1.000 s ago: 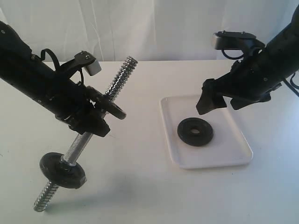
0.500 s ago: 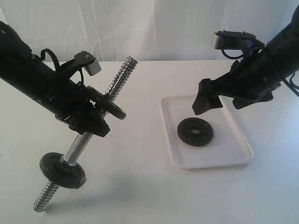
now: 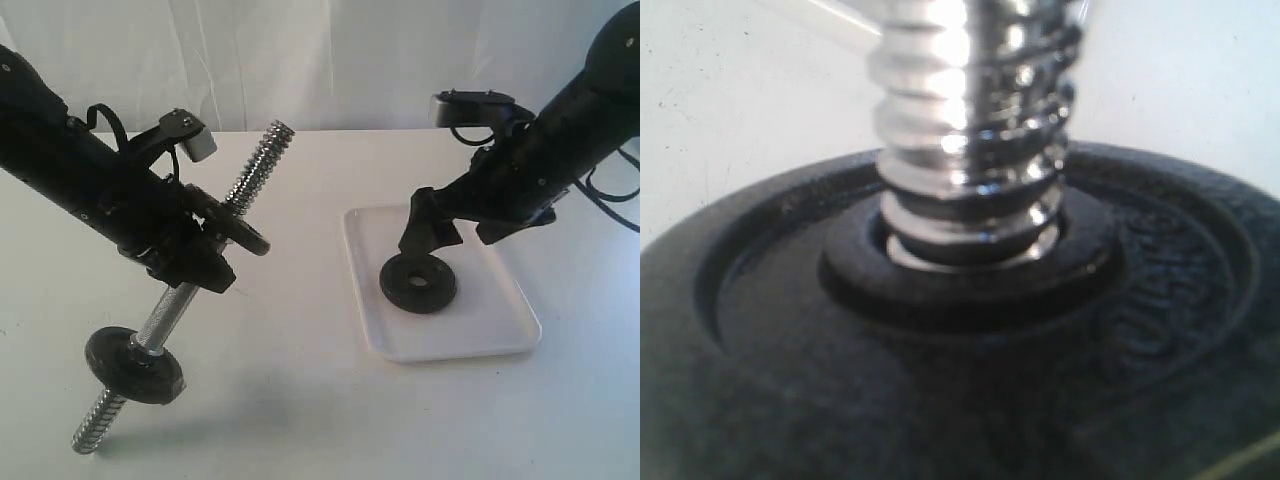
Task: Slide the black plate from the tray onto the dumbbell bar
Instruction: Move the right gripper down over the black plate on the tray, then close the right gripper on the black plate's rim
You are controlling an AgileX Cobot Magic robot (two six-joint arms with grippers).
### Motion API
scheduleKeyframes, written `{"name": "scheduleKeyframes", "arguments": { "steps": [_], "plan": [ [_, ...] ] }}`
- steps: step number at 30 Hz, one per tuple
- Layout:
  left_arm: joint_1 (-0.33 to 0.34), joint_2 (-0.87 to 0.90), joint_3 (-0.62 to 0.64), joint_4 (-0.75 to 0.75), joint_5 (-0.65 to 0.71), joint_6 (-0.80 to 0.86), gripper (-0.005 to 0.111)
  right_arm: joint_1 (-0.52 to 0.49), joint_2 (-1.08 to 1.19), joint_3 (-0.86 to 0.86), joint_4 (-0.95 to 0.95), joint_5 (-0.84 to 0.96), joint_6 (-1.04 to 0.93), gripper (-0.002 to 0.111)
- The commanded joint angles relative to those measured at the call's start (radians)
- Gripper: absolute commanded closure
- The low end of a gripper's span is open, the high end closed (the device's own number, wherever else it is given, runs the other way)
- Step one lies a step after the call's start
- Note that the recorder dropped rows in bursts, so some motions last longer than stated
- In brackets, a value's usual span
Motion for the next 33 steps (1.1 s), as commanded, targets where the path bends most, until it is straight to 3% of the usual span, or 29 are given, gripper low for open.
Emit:
{"name": "scheduleKeyframes", "arguments": {
  "steps": [1,5,14,33],
  "plan": [
    [-0.002,-0.061,-0.025,-0.157,0.035,-0.013,0.107,0.033,0.067,-0.079,-0.091,0.003,-0.045,0.003],
    [-0.002,-0.061,-0.025,-0.157,0.035,-0.013,0.107,0.073,0.131,-0.156,-0.253,0.020,-0.035,0.003],
    [-0.002,-0.061,-0.025,-0.157,0.031,-0.017,0.107,0.128,0.258,-0.255,-0.366,0.075,0.024,0.003],
    [-0.002,-0.061,-0.025,-0.163,0.031,-0.017,0.107,0.148,0.314,-0.255,-0.400,-0.039,0.024,0.003]
  ]
}}
